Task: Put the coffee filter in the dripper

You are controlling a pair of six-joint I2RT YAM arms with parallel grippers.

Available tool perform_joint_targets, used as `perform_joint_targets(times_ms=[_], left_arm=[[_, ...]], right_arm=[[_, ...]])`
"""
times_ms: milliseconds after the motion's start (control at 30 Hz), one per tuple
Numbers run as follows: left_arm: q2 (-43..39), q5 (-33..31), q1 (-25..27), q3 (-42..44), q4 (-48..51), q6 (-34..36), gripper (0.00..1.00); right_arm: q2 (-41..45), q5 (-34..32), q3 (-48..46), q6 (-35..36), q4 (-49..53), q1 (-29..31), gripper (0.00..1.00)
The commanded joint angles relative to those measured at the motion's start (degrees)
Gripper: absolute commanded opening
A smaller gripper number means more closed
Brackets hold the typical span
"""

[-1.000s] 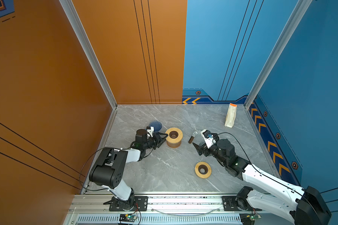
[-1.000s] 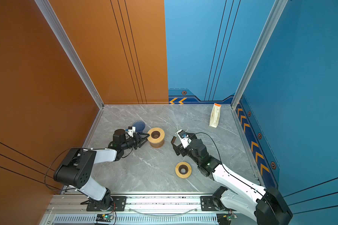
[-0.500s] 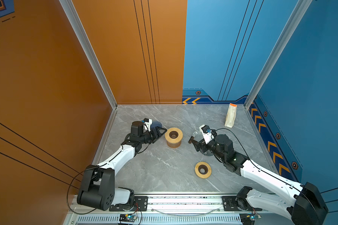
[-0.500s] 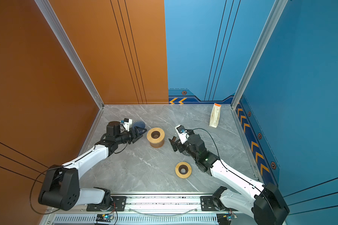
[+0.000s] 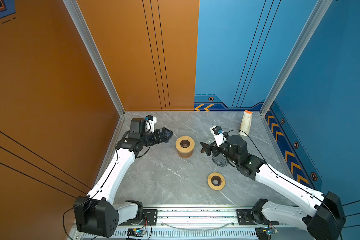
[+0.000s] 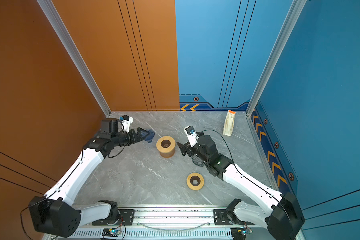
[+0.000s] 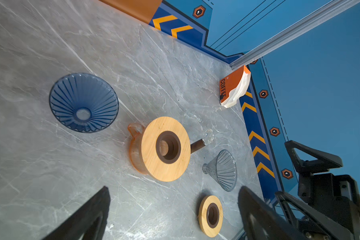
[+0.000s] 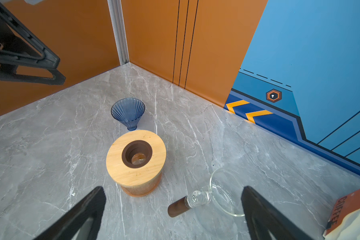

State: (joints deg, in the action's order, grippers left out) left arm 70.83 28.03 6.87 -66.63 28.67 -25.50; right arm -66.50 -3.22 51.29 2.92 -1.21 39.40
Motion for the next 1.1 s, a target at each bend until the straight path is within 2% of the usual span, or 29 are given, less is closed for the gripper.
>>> perform_joint_targets(times_ms=[0, 100, 133, 233, 733, 800, 1067], left_arm=[[0.9, -2.2, -2.0, -2.4, 6.0, 5.1, 0.97], [1.7, -3.3, -4.1, -3.3, 6.2, 6.0, 0.97], [2.2, -3.1, -5.0, -3.6, 6.2, 6.3, 0.97], [3.8, -3.3, -6.8, -4.0, 6.7, 7.1, 0.97], [16.8, -8.9, -7.8, -7.8, 8.8, 11.4, 0.88], [18.4, -8.5, -7.8, -8.2, 8.7, 12.7, 0.80], [24.9, -8.8, -8.0, -11.1, 8.6, 13.5, 0.71]], right_arm=[[-1.7, -0.1, 4.9, -0.9, 8.1, 0.4, 1.00], [-3.4, -0.7, 8.5, -1.3, 12.4, 0.4, 1.00], [-3.8, -0.8, 9.3, -1.6, 13.1, 2.2, 1.00], [-4.2, -0.3, 9.8, -2.4, 13.1, 2.7, 1.00], [-8.2, 0.7, 13.4, -8.5, 16.3, 4.4, 1.00], [-8.6, 0.6, 13.6, -8.7, 16.2, 4.8, 1.00], [-9.4, 0.9, 13.8, -8.9, 16.5, 5.3, 1.00]])
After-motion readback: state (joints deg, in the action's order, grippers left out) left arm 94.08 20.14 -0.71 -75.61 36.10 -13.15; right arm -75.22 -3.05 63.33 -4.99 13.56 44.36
